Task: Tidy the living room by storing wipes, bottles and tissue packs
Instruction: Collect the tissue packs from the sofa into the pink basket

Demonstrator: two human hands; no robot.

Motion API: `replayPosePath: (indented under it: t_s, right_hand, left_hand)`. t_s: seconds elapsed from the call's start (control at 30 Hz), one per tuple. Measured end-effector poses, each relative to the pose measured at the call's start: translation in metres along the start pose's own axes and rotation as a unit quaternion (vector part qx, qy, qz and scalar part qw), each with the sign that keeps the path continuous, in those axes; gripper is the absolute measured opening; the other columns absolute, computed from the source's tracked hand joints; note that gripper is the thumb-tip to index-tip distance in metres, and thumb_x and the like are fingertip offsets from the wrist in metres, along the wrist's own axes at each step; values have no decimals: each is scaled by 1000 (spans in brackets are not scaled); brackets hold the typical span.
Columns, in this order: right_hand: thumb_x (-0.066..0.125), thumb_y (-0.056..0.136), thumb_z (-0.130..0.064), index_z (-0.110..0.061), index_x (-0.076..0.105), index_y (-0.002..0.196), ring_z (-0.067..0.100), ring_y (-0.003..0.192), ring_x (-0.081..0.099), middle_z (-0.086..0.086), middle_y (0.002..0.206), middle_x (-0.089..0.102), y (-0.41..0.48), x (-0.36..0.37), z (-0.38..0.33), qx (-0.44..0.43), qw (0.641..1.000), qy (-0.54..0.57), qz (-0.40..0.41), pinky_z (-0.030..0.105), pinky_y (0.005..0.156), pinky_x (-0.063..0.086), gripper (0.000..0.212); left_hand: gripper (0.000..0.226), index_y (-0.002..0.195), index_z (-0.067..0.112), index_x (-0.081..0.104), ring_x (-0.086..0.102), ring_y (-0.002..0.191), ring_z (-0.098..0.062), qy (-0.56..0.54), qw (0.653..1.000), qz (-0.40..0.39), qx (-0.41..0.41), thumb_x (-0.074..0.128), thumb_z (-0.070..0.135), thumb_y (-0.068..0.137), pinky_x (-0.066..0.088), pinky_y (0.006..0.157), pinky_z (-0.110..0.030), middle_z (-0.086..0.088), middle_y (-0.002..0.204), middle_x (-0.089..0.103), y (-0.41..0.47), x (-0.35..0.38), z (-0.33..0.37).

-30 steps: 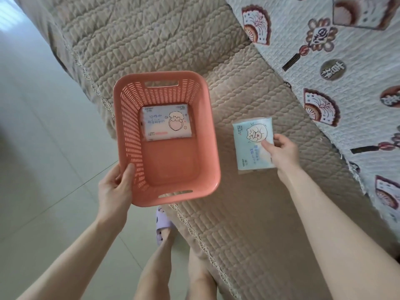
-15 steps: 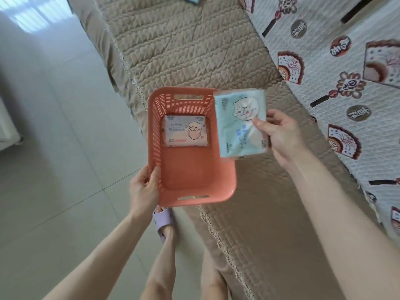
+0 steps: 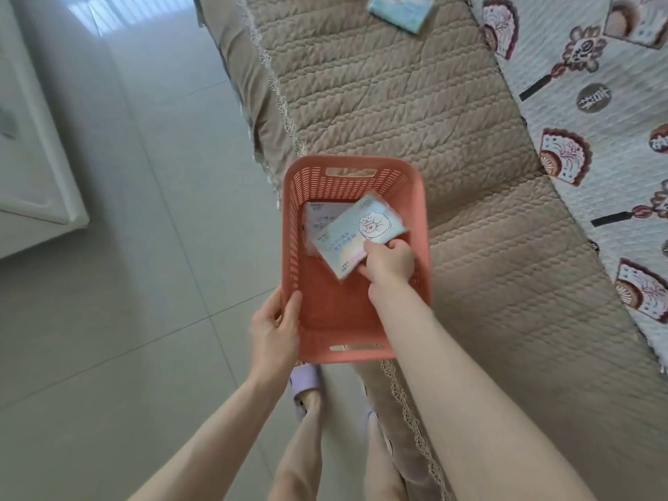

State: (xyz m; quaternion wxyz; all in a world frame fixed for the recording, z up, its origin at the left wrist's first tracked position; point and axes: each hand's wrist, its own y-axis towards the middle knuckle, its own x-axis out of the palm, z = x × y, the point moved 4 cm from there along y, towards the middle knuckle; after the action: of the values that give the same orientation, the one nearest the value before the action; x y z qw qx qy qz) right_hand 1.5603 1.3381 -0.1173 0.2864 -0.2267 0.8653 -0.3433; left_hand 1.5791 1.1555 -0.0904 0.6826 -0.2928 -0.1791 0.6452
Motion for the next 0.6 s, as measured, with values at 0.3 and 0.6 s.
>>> replayPosePath:
  t_s: [0.3,0.6]
  right_hand:
    - [60,86,11,0,59,98,32,85,67,21,109,65,-17,80,4,157,965,207,-44,36,72,56,16]
    - [58,84,17,2,58,98,35,91,65,17,95,62,-18,131,-18,183,952,241,-43,36,72,57,20]
  left_hand:
    - [27,87,27,71,56,79,-19,-43,999,6,-1,53,11,98,47,76,-36,-6,85,66,29,-32,28]
    - [28,84,27,73,62,79,-17,-54,998,17,-6,53,12,97,53,75,-34,-4,86,71,57,-54,50]
